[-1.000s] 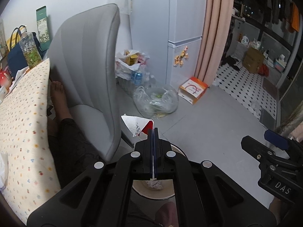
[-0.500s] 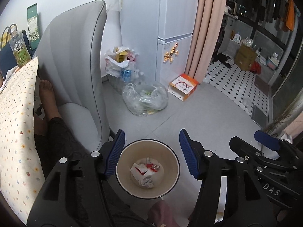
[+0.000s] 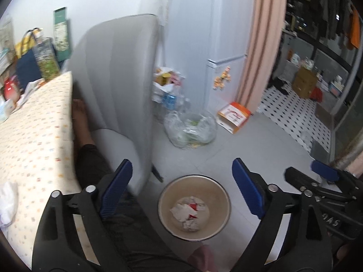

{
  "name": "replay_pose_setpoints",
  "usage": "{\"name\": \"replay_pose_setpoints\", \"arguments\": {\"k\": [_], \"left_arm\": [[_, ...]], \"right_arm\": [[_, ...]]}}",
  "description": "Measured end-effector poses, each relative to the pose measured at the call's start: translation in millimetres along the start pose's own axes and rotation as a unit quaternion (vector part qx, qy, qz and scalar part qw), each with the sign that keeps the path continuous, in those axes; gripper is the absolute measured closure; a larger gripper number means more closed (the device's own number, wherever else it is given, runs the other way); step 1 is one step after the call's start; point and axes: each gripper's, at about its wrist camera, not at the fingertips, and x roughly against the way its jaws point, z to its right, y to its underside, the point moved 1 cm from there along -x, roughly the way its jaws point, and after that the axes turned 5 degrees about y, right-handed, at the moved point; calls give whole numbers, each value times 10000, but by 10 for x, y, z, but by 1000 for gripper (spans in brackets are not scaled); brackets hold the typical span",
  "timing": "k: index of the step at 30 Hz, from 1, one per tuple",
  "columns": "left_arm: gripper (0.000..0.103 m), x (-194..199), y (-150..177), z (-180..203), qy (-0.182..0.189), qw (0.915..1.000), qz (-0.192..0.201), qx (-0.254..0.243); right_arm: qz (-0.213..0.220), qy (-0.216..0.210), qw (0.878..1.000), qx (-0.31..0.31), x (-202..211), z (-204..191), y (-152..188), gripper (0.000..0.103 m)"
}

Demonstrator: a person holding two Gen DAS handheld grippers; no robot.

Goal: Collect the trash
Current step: 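Move both tools back over the remaining trash on the table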

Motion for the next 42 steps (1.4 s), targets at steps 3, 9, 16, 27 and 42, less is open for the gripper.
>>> {"name": "replay_pose_setpoints", "arguments": {"k": [3, 9, 16, 27, 42], "left_arm": [[8, 164, -3, -220, -186, 9995, 150, 199], [6, 498, -2, -628, -462, 9965, 458, 529], [6, 870, 108, -1090, -719, 9911, 721, 857], [6, 1388, 420, -1699, -1079, 9788, 1018, 1412], [6, 1969, 955, -2454, -1725, 9541, 1204, 2132]], "right_arm": [[117, -140, 9998, 71, 87, -133, -20, 16], [391, -352, 9980, 342, 304, -507, -40, 8], [499, -538, 9947, 727, 502, -993, -11, 8], [642, -912, 9840, 1386, 844, -1814, 137, 8], [733, -1338, 9651, 2128, 1133, -2749, 457, 8]]}}
